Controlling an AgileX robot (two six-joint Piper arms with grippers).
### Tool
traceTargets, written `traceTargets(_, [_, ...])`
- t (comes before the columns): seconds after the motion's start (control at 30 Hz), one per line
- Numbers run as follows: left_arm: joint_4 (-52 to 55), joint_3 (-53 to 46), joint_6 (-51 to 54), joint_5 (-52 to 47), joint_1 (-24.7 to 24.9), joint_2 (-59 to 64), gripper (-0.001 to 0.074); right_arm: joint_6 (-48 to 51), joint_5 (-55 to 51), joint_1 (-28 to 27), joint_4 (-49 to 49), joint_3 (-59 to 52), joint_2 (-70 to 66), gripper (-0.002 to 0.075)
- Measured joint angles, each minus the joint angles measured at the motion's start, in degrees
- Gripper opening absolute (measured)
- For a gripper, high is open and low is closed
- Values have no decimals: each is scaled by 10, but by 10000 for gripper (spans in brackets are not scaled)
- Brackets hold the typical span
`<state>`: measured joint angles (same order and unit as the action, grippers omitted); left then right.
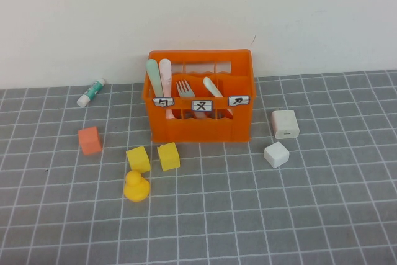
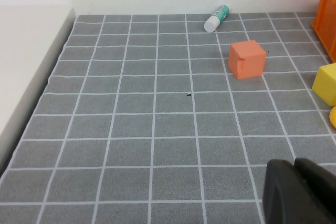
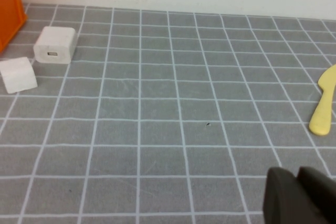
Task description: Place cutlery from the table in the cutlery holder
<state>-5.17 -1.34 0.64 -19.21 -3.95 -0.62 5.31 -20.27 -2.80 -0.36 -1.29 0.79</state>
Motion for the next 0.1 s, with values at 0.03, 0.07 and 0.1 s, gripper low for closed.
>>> traceTargets(0.03, [0, 0, 0, 0, 0, 0, -1, 0, 0, 0, 4, 0, 0, 41])
traceTargets(0.07, [0, 0, 0, 0, 0, 0, -1, 0, 0, 0, 4, 0, 0, 41])
traceTargets(0.1, [0, 0, 0, 0, 0, 0, -1, 0, 0, 0, 4, 0, 0, 41])
